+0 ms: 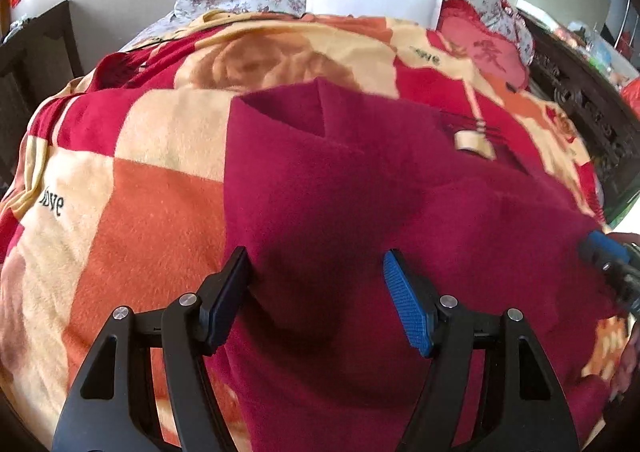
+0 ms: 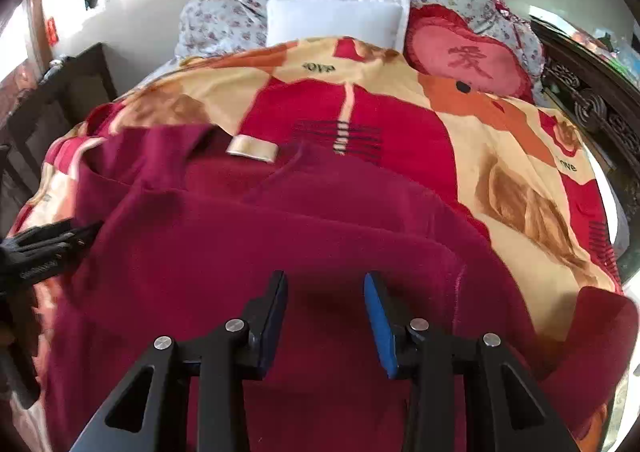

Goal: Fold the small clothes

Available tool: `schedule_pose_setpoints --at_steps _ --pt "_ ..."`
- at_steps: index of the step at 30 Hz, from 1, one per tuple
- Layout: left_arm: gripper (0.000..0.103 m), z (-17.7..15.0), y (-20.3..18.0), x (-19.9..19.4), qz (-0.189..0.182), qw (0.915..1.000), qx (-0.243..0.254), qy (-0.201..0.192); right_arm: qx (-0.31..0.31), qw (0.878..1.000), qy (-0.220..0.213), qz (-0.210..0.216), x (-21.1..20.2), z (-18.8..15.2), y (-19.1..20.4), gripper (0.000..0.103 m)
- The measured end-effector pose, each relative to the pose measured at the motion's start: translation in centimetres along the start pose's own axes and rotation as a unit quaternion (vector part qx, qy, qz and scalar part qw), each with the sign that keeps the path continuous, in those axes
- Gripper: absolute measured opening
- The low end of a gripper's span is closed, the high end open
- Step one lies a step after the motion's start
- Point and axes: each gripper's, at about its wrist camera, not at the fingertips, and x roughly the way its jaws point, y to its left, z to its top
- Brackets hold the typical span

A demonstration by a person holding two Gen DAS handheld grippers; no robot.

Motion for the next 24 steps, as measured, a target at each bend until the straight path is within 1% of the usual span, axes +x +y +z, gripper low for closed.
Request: schedule_pose_setpoints --at_steps 1,2,3,4,5,6,7,8,10,13,15,17,19,21,22,24 --pt "0.069 0.0 0.0 -0.4 -0.004 1.0 -0.001 -0.002 0.017 1.0 -0.019 0.002 -1.7 0.3 -1.1 0.038" --pt "0.069 0.1 -0.1 -0.9 -0.007 1.0 -0.002 -0.004 0.027 0.999 -0.027 -0.005 -2.6 0.5 -1.9 0.04" --pt "0.069 0.1 -0.2 -1.3 -0.01 0.9999 -0.001 -0.007 0.04 0.998 -0.035 -0.024 -3.8 0.8 -3.3 0.046" --pt "0.069 0.1 -0.4 -1.6 -0.013 0.9999 0.001 -0.009 0.05 0.997 -0.038 -0.04 -4.5 1.3 -4.5 0.049" --pt "0.069 0.1 -0.6 -1.9 -0.014 0.9998 0.004 -0.011 0.066 0.995 -0.042 -0.061 -5.5 1.6 -6.4 0.054" --pt "0.069 0.0 -0.9 -2.1 -0.016 0.9998 0.009 -0.012 0.078 0.993 -0.045 -0.072 -6.0 1.9 -7.6 0.065" --pt "0.069 -0.2 -1.2 -2.3 -0.018 0.9997 0.013 -0.012 0.104 0.989 -0.044 -0.096 -6.7 2.1 -10.1 0.071" --pt "0.069 -0.3 -1.5 -2.4 -0.021 0.9996 0.016 -0.012 0.121 0.986 -0.036 -0.113 -6.9 2.1 -11.8 0.082" --pt "0.069 -0.6 -2.1 -2.3 -0.028 0.9994 0.021 -0.007 0.152 0.979 -0.012 -0.136 -6.4 2.2 -15.6 0.083" --pt "0.069 -1.1 -3.2 -2.1 -0.034 0.9989 0.031 0.0 0.213 0.963 0.035 -0.163 -4.4 1.2 -21.1 0.083" --pt "0.069 -1.3 -3.8 -1.9 -0.033 0.9986 0.041 0.004 0.26 0.953 0.05 -0.149 -3.0 0.3 -23.8 0.083" --pt "0.069 -1.5 -4.3 -1.8 -0.034 0.9982 0.049 0.007 0.304 0.942 0.055 -0.132 -2.2 -0.6 -25.4 0.083" --pt "0.069 -1.7 -4.6 -1.7 -0.031 0.9978 0.057 0.007 0.328 0.936 0.055 -0.118 -1.5 -0.9 -25.8 0.083" --pt "0.069 -1.7 -4.9 -1.7 -0.029 0.9976 0.063 0.008 0.351 0.925 0.067 -0.127 -0.6 -1.5 -26.1 0.083" --pt "0.069 -1.8 -4.8 -1.8 -0.03 0.9976 0.063 0.008 0.369 0.917 0.078 -0.131 0.0 -2.0 -26.6 0.083" --pt "0.069 -1.9 -4.6 -2.0 -0.031 0.9977 0.06 0.005 0.392 0.908 0.09 -0.118 1.0 -2.7 -27.2 0.083"
